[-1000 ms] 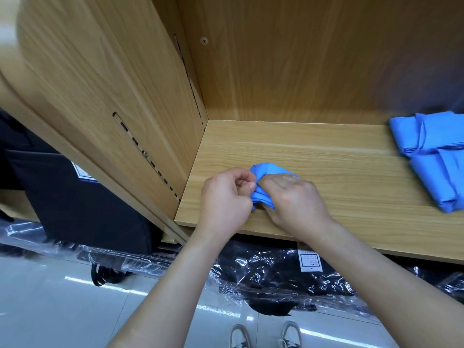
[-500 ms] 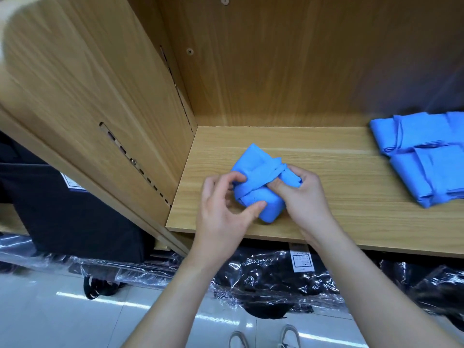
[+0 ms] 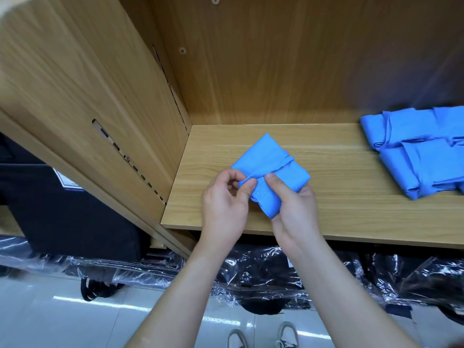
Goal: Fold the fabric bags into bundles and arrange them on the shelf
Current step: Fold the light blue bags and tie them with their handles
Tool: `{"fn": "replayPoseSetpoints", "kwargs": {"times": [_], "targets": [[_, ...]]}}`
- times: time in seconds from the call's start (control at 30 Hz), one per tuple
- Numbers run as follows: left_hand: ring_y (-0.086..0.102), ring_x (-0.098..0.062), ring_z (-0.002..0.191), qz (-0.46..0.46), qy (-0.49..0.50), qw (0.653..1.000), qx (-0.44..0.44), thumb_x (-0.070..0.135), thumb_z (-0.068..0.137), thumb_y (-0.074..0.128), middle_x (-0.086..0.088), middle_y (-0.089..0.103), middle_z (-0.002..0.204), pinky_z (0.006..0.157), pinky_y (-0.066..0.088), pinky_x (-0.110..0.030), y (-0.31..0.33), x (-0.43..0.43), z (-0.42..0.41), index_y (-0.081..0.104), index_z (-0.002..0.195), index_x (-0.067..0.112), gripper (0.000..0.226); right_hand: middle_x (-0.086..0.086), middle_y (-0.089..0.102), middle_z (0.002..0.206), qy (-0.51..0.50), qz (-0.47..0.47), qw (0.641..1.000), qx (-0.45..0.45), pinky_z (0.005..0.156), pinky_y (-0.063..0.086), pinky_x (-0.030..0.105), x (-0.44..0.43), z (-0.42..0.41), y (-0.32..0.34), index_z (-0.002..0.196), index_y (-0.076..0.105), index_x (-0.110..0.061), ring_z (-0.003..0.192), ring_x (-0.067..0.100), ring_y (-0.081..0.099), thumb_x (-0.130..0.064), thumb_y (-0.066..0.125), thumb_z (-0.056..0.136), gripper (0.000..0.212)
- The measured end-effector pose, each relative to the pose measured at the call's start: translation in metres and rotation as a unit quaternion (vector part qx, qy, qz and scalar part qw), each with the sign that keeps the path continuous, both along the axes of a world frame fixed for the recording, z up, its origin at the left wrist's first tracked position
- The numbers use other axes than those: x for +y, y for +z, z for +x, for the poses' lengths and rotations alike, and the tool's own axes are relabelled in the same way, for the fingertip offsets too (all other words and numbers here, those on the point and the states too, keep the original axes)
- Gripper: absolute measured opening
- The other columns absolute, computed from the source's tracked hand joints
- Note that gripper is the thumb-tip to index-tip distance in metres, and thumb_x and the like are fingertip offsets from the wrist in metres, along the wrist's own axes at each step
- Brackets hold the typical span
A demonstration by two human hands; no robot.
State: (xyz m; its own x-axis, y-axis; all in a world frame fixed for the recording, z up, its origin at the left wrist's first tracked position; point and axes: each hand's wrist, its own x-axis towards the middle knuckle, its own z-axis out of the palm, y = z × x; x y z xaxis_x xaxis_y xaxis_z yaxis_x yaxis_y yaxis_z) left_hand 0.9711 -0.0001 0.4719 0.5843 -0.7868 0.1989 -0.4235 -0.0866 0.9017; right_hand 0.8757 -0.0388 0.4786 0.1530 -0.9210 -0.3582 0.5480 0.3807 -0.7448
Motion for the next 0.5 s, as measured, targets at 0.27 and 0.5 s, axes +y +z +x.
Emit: {"fn": "replayPoseSetpoints", "kwargs": {"times": [0.27,0.5], "targets": [[0.054,-0.024,0.068,-0.091,-0.016,0.945,-0.313,0.018,0.090,0.062,-0.004,0.057,0.081,0.062,0.045,-0.037,0.000,0.007,-0.004,0.059,0.087,0.006,0.012,0.003,0.071,0.089,-0.128,-0.007,0.990,0.066,0.069,0.056,0.031,-0.005,0.008,0.005,0.105,0.064,-0.005,0.078,0.015,0.069,0.014,0.059,0.085,0.028],[0.054,-0.004,0.072,-0.057,-0.082,0.973,-0.208,0.022,0.085,0.067,0.006,0.056,0.083,0.069,0.044,-0.017,-0.004,0.014,0.004,0.069,0.090,0.013,0.010,0.013,0.072,0.102,-0.034,0.034,0.999,0.003,0.072,0.057,0.038,-0.007,-0.002,0.005,0.109,0.065,-0.002,0.088,0.027,0.069,0.012,0.051,0.088,0.029]]}}
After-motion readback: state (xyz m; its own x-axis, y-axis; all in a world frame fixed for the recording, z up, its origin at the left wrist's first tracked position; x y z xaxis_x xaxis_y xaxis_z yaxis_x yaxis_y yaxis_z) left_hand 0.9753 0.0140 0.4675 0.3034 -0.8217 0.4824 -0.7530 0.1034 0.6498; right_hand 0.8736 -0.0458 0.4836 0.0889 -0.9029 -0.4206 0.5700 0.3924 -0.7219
